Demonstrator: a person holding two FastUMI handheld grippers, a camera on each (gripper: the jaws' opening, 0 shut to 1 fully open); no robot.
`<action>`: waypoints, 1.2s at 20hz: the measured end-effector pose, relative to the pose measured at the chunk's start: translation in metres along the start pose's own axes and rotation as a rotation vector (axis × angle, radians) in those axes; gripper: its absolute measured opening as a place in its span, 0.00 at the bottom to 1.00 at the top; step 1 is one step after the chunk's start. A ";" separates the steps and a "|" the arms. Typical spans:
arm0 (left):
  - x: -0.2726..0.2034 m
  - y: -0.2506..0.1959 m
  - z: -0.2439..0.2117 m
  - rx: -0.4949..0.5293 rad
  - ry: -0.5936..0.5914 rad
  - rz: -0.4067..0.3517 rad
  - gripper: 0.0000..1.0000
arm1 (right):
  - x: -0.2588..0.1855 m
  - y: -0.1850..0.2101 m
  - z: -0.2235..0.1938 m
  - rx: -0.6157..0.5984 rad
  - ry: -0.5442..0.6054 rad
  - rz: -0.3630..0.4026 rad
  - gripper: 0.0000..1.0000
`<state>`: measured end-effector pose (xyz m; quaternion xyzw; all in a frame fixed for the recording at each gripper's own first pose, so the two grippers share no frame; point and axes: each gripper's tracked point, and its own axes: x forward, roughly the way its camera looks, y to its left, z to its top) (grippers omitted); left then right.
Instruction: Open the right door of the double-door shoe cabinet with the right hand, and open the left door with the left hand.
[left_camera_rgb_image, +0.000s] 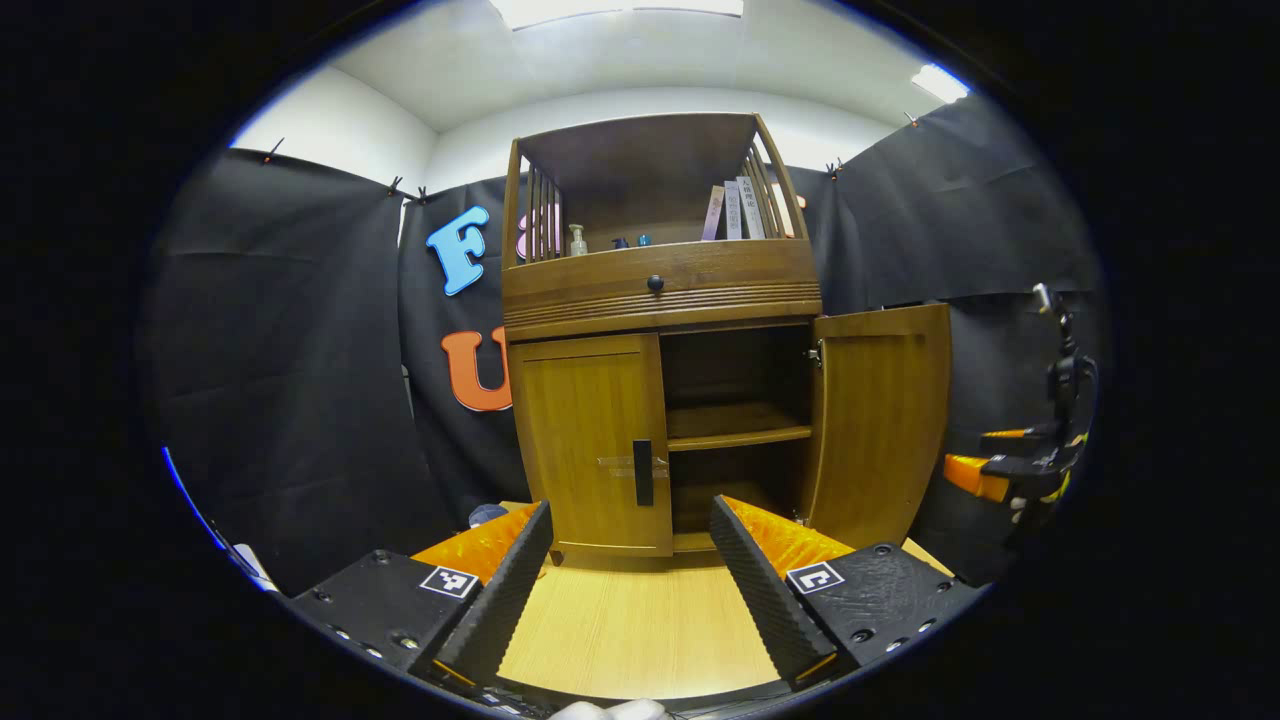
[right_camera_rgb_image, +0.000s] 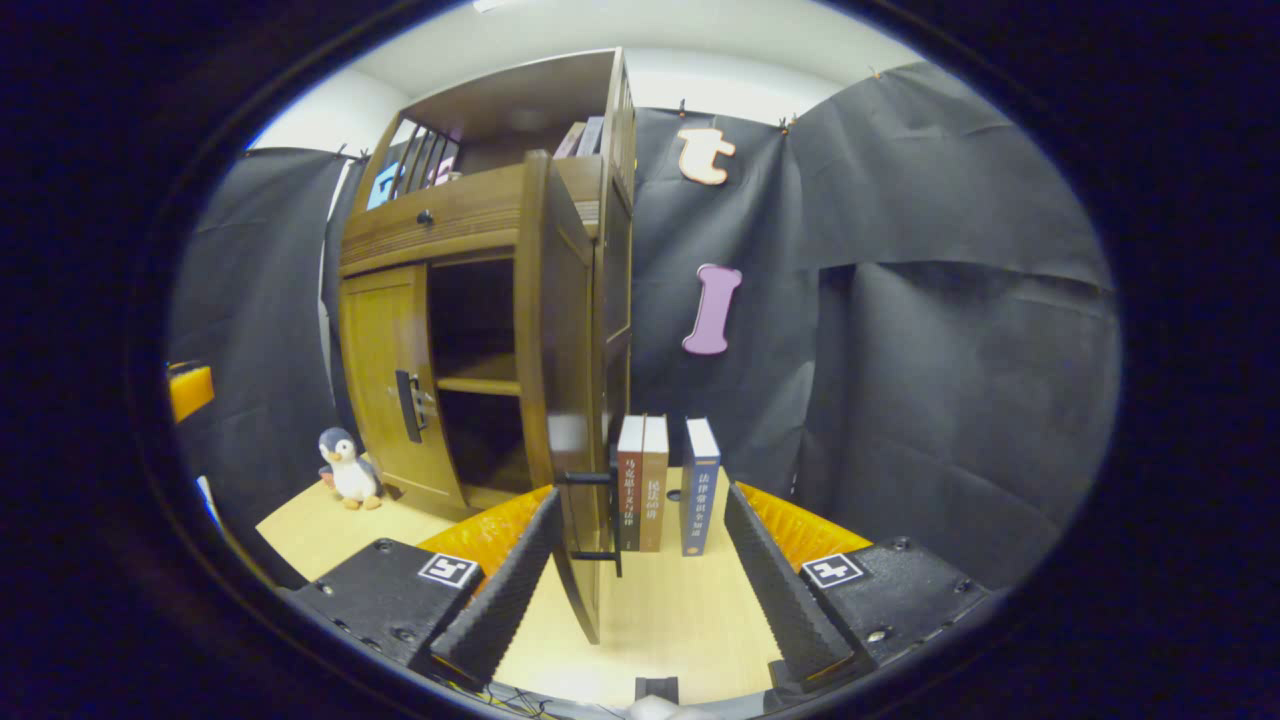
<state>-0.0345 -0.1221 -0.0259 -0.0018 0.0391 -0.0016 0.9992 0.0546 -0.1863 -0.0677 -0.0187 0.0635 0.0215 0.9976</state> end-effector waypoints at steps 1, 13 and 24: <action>0.007 0.006 -0.001 0.001 -0.001 -0.007 0.96 | -0.009 0.012 0.008 0.005 -0.024 -0.007 1.00; 0.069 0.047 -0.030 0.011 -0.005 -0.124 0.96 | -0.058 0.125 0.005 0.049 -0.059 -0.091 1.00; 0.195 0.028 -0.049 -0.050 -0.032 -0.170 0.96 | -0.054 0.164 0.027 0.026 -0.035 -0.119 1.00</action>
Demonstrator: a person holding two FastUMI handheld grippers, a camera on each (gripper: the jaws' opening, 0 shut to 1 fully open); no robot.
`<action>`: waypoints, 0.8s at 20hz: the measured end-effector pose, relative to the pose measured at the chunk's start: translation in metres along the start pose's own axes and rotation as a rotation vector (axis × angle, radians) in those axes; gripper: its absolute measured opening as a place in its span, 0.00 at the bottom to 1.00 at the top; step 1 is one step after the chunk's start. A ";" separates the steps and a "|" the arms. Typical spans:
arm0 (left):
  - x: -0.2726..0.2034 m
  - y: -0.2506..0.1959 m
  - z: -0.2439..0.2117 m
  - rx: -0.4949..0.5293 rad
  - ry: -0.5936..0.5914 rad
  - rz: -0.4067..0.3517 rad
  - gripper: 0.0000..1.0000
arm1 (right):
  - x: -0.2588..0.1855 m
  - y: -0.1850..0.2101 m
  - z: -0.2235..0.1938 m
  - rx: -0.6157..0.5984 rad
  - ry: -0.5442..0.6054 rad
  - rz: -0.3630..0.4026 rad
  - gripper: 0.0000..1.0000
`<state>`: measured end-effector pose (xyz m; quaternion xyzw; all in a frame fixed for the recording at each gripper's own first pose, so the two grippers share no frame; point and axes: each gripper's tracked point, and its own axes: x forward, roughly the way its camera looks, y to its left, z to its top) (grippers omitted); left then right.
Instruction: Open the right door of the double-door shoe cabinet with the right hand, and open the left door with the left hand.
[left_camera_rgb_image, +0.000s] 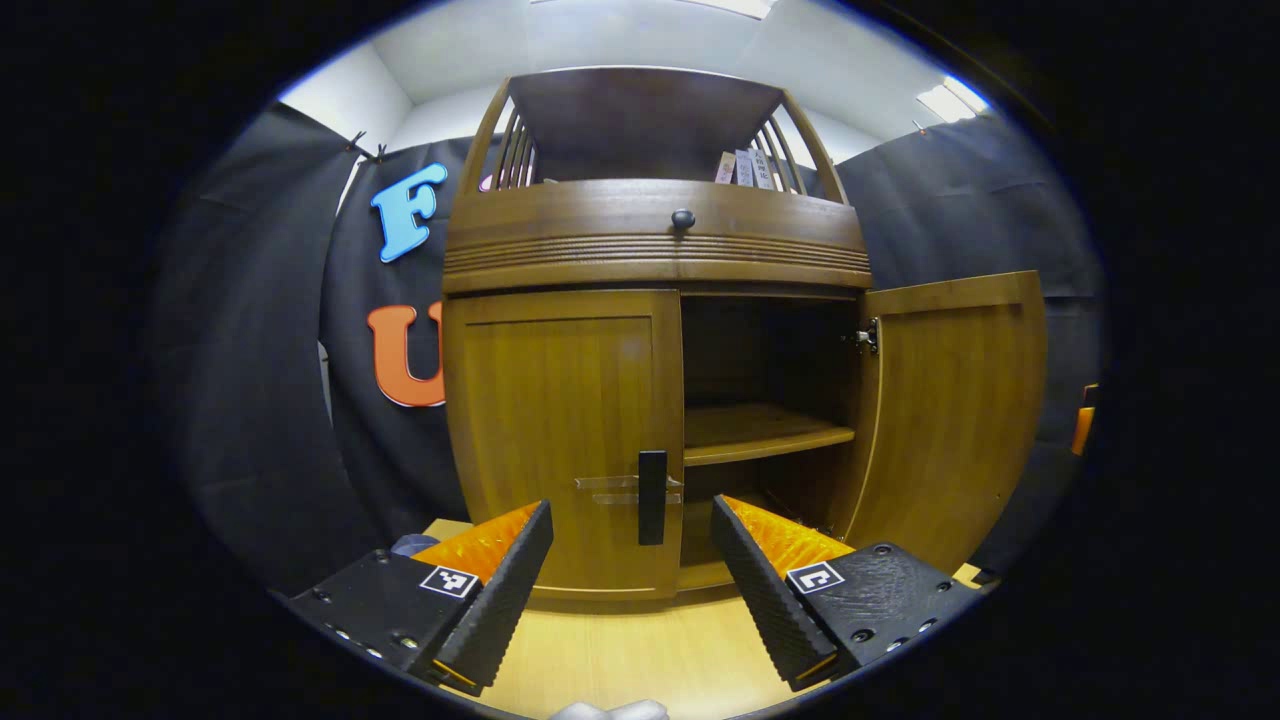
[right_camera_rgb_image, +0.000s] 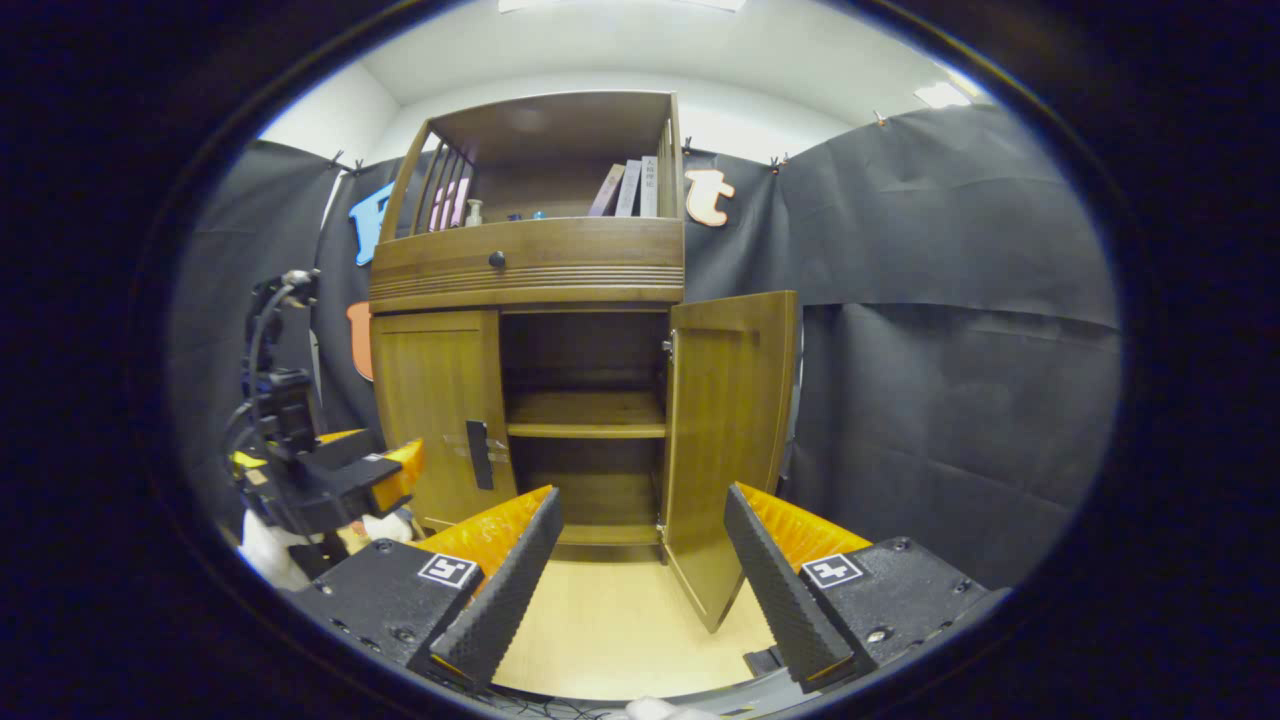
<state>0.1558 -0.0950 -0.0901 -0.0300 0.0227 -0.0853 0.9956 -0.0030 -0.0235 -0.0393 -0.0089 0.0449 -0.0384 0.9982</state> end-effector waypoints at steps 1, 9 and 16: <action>0.014 0.000 -0.003 0.004 -0.009 0.003 0.96 | 0.000 0.000 0.001 -0.004 0.005 -0.005 1.00; 0.117 -0.010 -0.049 0.005 0.019 0.014 0.96 | -0.008 -0.020 -0.001 -0.029 0.045 -0.074 1.00; 0.159 -0.018 -0.072 0.032 0.032 0.009 0.95 | -0.014 -0.034 -0.011 -0.040 0.074 -0.111 1.00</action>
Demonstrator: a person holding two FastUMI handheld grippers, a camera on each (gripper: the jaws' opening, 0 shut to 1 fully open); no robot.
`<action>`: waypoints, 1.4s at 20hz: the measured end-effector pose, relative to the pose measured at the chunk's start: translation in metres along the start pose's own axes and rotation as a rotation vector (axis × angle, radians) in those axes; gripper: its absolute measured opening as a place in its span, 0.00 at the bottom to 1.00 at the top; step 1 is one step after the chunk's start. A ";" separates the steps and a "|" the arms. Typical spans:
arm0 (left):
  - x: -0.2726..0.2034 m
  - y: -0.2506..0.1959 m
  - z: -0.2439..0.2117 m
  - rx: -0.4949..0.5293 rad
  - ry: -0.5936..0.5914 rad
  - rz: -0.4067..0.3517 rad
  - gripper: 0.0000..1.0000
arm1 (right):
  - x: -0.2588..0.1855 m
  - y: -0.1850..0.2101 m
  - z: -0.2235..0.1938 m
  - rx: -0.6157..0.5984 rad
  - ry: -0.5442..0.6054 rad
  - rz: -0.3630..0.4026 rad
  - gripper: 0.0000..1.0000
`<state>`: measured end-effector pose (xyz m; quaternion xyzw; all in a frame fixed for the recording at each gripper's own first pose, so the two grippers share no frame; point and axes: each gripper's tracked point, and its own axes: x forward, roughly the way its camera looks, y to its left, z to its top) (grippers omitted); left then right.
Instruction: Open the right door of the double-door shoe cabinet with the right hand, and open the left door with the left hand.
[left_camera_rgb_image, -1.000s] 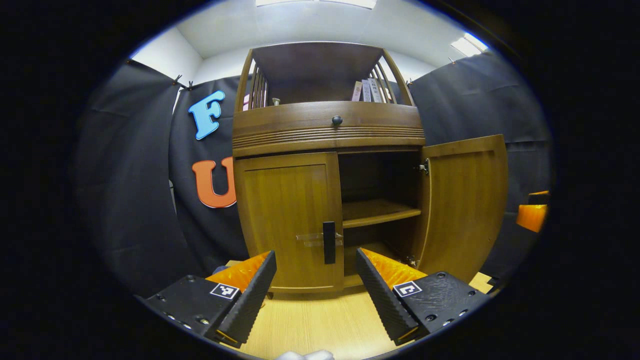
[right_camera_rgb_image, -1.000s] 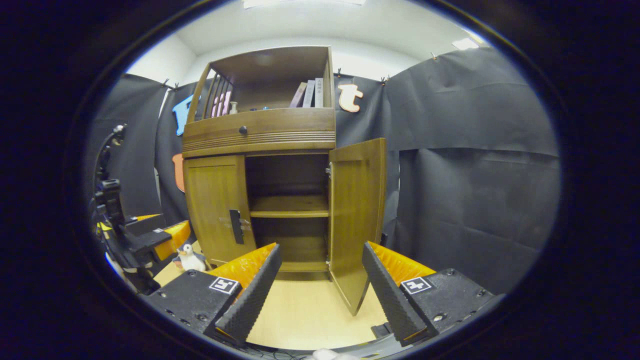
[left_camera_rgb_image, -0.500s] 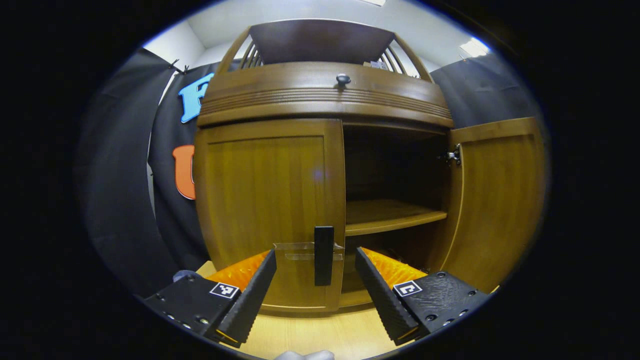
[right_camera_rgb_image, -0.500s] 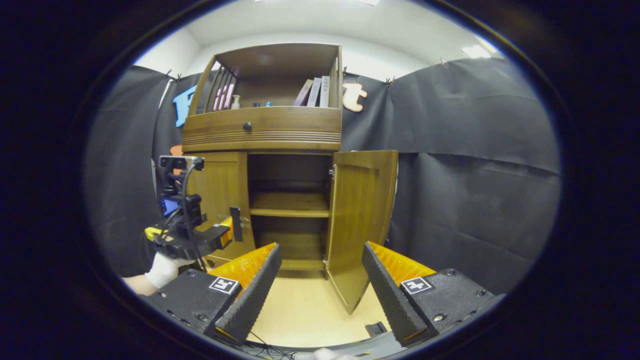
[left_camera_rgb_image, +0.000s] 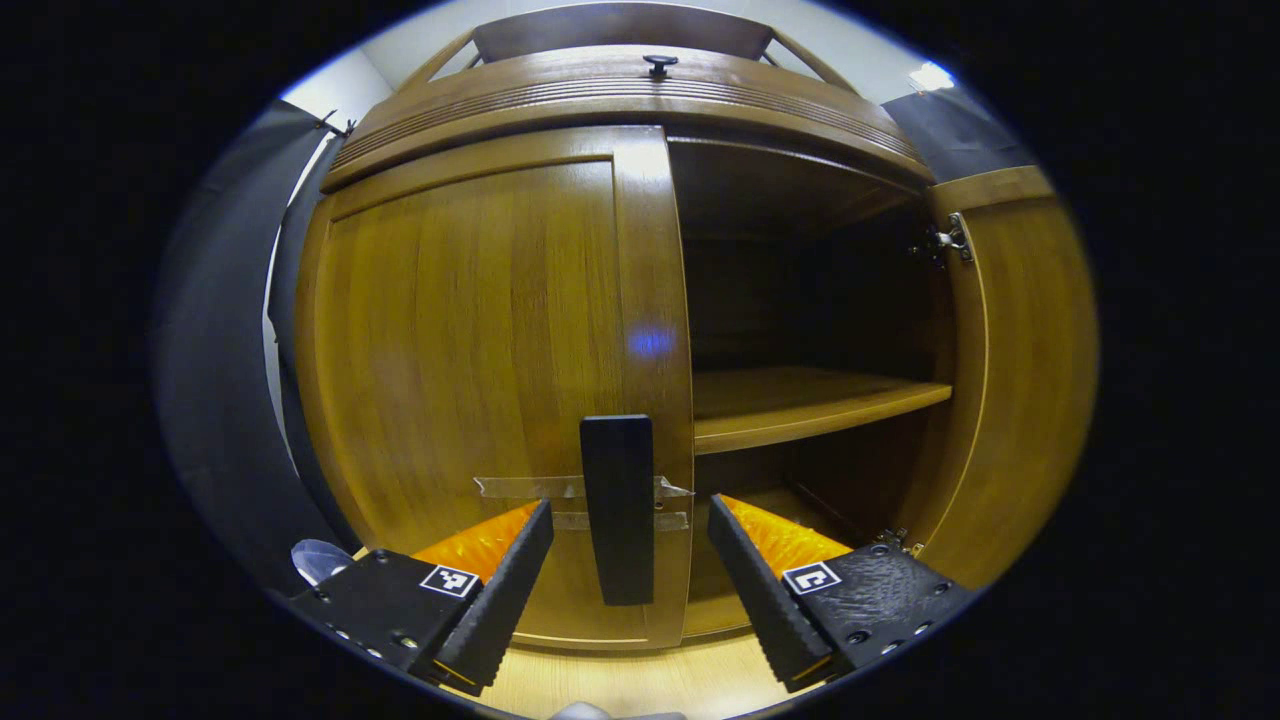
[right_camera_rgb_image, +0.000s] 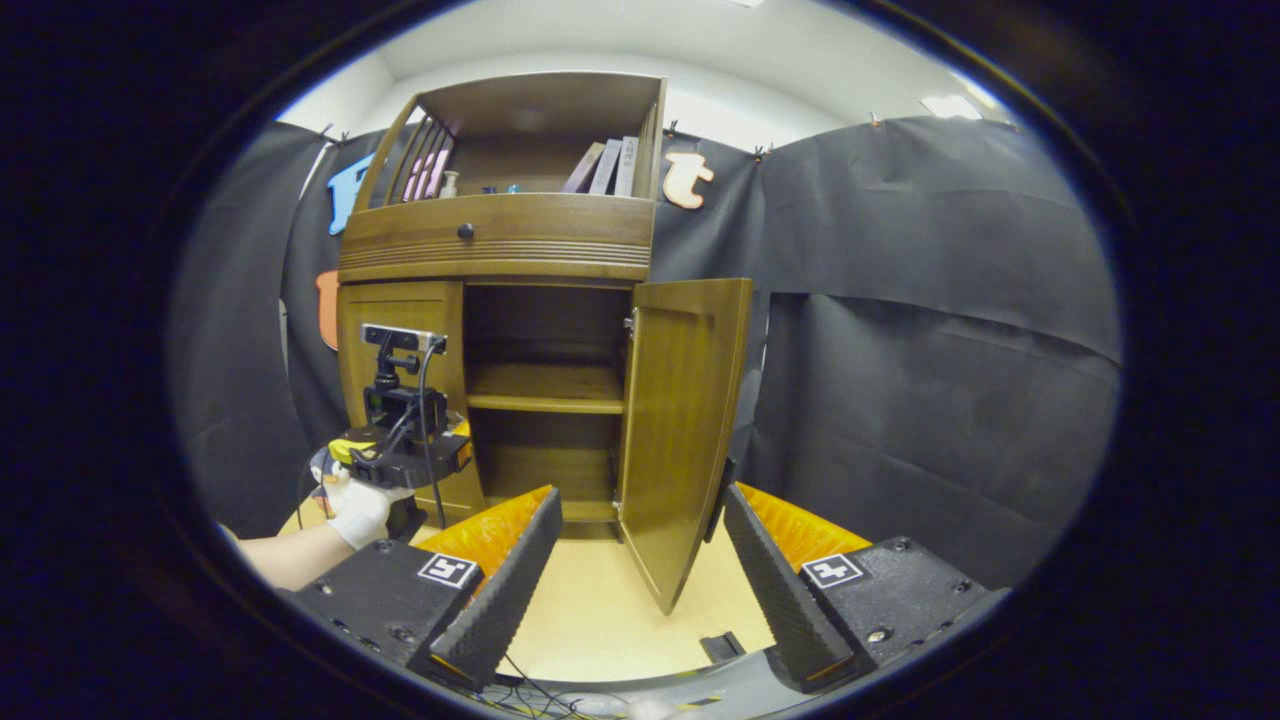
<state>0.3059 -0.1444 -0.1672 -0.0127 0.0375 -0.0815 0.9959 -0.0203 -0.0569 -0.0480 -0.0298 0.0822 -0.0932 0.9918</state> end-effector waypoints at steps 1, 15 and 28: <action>0.004 -0.001 -0.001 -0.001 0.001 -0.011 0.91 | 0.000 -0.001 -0.001 0.000 0.003 -0.001 1.00; -0.002 0.004 -0.002 -0.023 0.044 -0.053 0.26 | -0.018 -0.003 -0.001 0.015 -0.006 0.019 1.00; -0.087 0.029 -0.010 -0.015 0.037 -0.075 0.21 | -0.032 0.016 -0.008 0.021 -0.008 0.130 1.00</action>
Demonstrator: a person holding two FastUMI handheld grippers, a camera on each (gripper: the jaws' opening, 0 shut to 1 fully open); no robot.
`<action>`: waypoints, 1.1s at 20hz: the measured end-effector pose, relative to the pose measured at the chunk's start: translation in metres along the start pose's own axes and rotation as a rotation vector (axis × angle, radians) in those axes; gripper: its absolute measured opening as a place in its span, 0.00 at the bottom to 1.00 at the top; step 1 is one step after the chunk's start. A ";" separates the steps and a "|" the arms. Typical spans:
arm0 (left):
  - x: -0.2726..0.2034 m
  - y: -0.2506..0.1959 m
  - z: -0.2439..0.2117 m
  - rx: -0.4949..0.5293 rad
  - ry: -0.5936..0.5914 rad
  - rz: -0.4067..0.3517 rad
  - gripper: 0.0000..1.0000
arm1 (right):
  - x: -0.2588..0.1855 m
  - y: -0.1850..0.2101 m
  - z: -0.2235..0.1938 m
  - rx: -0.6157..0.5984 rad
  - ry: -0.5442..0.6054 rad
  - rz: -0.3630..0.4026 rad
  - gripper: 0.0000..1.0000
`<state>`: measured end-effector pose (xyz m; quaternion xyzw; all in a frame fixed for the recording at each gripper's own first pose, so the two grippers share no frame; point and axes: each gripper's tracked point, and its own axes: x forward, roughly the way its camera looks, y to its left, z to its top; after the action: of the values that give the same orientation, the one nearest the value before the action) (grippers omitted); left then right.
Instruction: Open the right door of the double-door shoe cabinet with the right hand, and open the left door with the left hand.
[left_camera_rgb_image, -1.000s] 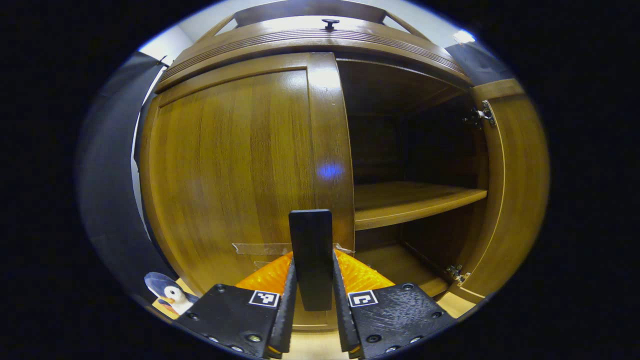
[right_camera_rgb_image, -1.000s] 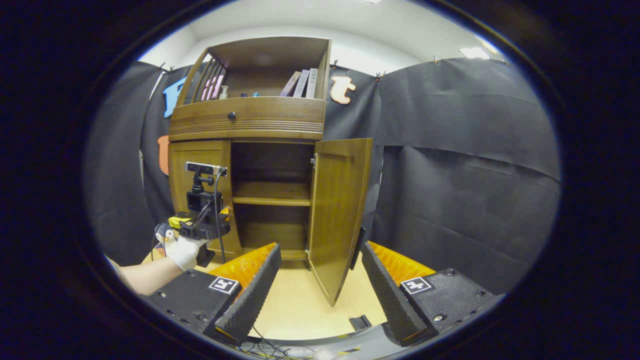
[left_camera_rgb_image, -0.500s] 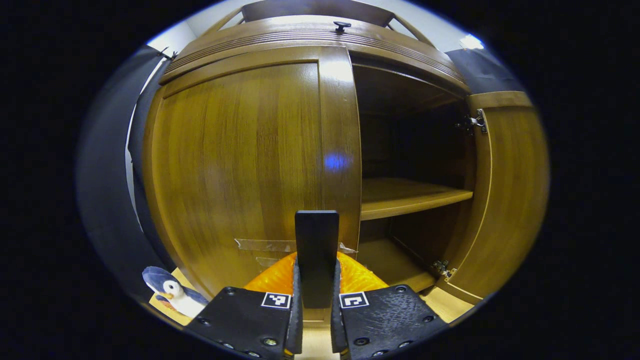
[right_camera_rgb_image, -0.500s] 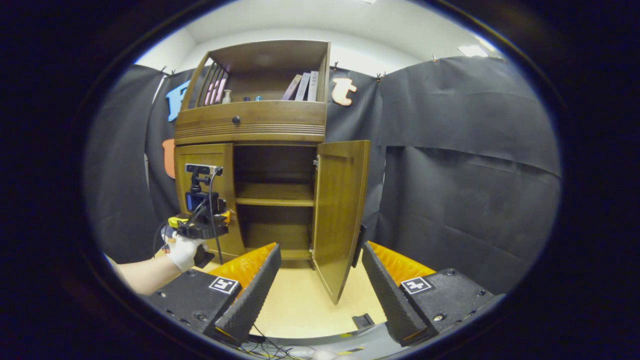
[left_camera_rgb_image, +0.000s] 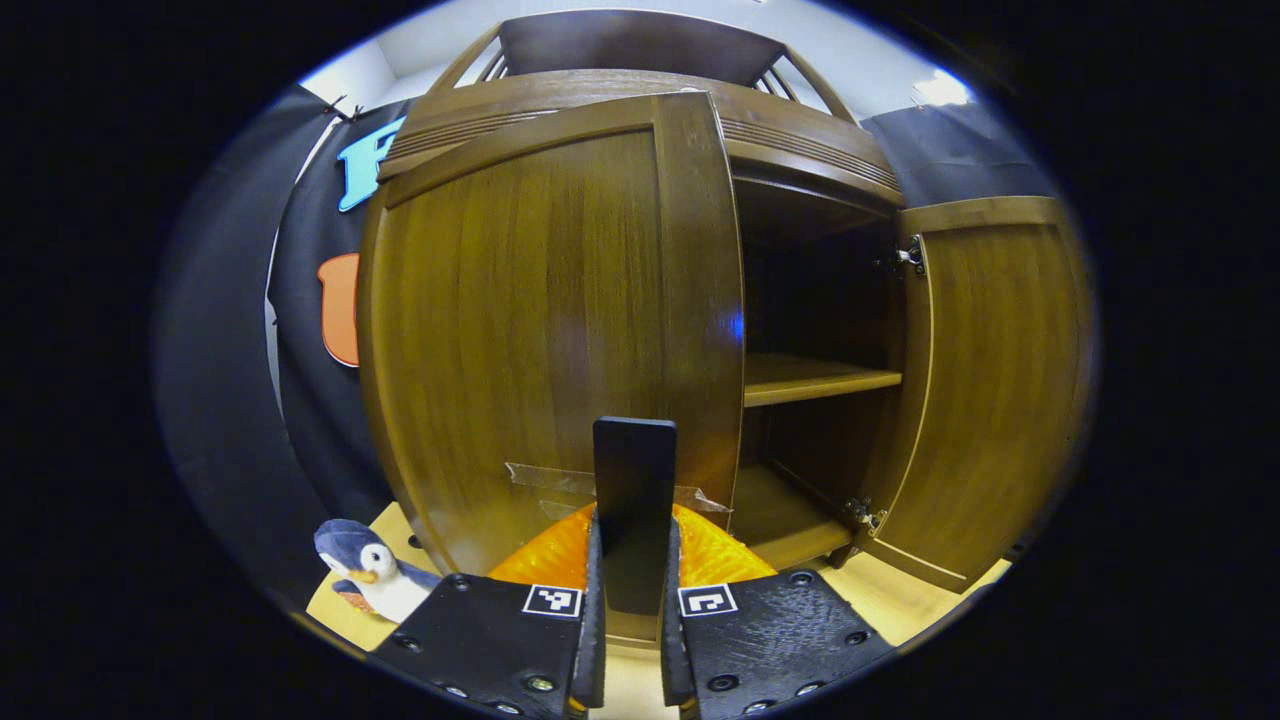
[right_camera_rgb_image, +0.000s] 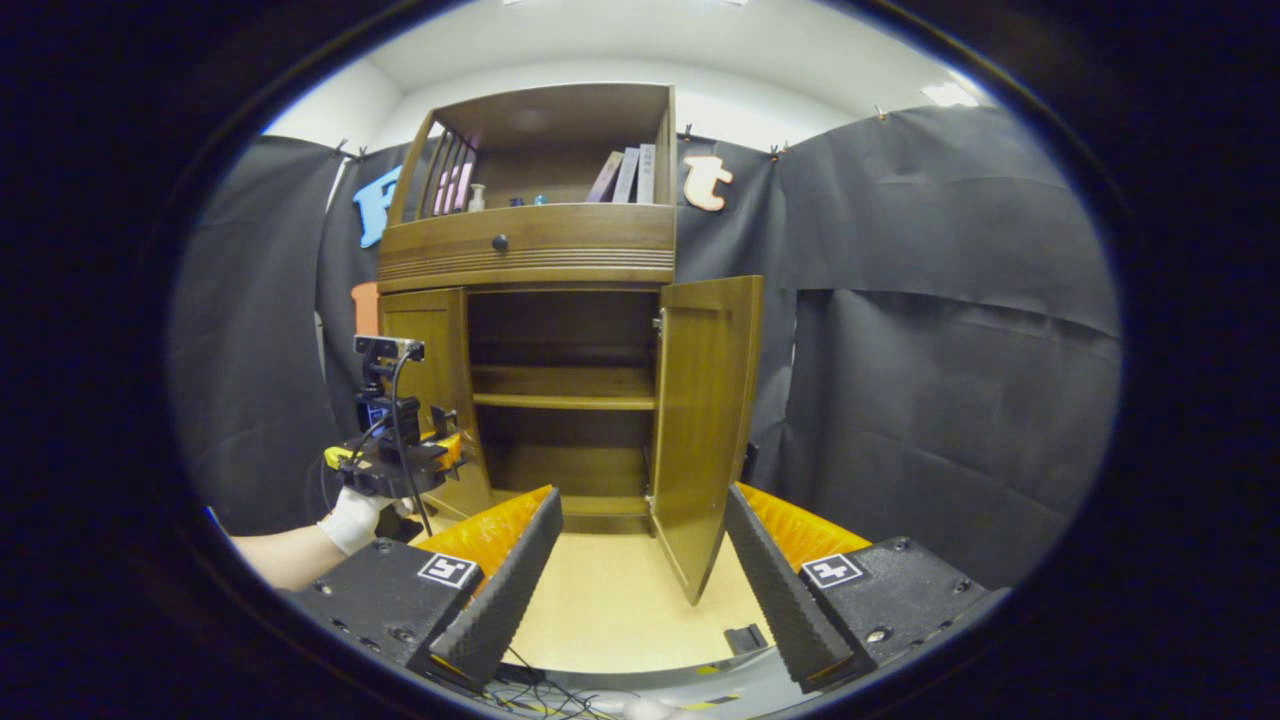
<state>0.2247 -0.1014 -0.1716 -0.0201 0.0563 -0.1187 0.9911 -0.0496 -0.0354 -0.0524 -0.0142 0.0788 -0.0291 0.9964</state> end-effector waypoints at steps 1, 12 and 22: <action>-0.007 0.003 -0.001 -0.001 0.000 0.005 0.21 | 0.000 0.001 -0.001 -0.002 -0.001 0.009 1.00; -0.079 0.053 -0.011 0.009 -0.003 0.079 0.20 | 0.002 0.029 -0.007 -0.005 0.010 0.117 1.00; -0.108 0.094 -0.016 0.003 0.002 0.124 0.05 | 0.007 0.051 -0.011 -0.004 0.023 0.189 1.00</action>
<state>0.1405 0.0153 -0.1811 -0.0152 0.0580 -0.0571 0.9966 -0.0413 0.0151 -0.0658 -0.0085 0.0913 0.0652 0.9937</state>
